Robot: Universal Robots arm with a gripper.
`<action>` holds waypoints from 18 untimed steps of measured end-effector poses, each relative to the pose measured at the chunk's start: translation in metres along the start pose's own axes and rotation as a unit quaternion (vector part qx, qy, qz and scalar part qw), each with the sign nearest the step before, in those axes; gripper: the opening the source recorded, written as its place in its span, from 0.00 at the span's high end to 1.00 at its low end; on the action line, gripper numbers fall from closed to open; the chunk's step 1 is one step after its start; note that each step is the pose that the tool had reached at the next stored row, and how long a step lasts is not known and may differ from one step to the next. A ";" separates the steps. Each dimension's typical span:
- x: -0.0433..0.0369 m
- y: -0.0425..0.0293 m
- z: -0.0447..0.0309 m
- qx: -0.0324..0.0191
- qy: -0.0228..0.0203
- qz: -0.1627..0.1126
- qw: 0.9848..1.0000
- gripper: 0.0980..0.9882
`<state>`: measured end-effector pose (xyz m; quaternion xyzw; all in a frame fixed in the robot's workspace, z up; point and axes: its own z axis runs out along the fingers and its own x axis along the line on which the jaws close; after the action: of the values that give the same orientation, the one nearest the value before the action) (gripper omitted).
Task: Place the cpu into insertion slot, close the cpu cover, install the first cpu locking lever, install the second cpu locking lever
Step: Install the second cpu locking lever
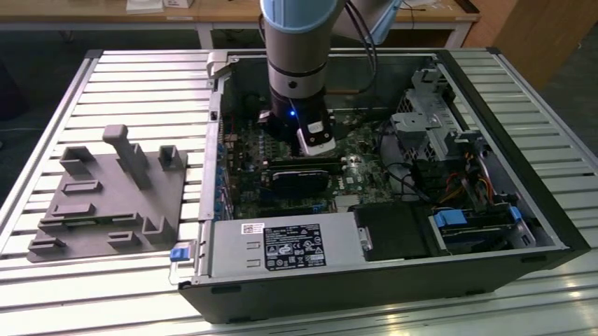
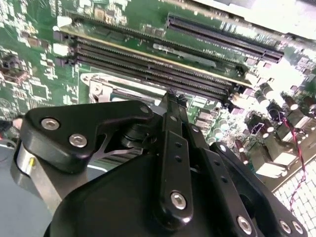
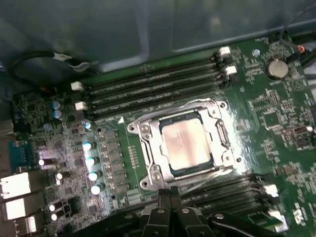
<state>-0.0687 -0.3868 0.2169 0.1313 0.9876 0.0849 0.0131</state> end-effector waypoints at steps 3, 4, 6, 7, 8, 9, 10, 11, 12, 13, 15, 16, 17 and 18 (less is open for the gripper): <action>0.0003 -0.0036 0.0028 -0.007 0.002 -0.002 1.000 0.99; 0.0000 -0.0052 0.0038 -0.008 0.003 -0.002 1.000 0.99; -0.0002 -0.0082 0.0058 -0.011 0.004 -0.003 1.000 0.99; -0.0001 -0.0092 0.0067 -0.014 0.004 -0.004 1.000 0.99; 0.0003 -0.0100 0.0075 -0.016 0.005 -0.004 1.000 0.99; 0.0006 -0.0107 0.0083 -0.019 0.006 -0.005 1.000 0.99; 0.0009 -0.0112 0.0091 -0.023 0.007 -0.006 1.000 0.99; 0.0012 -0.0116 0.0098 -0.027 0.008 -0.006 1.000 0.99; 0.0017 -0.0121 0.0106 -0.031 0.010 -0.007 0.999 0.99; 0.0024 -0.0127 0.0112 -0.034 0.011 -0.008 0.999 0.99; 0.0038 -0.0140 0.0127 -0.039 0.012 -0.009 0.999 0.99; 0.0045 -0.0147 0.0137 -0.041 0.013 -0.009 0.999 0.99; 0.0050 -0.0153 0.0148 -0.043 0.013 -0.009 0.999 0.99; 0.0054 -0.0159 0.0161 -0.045 0.014 -0.010 0.999 0.99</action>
<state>-0.0772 -0.3978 0.1983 0.1194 0.9842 0.1309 0.0061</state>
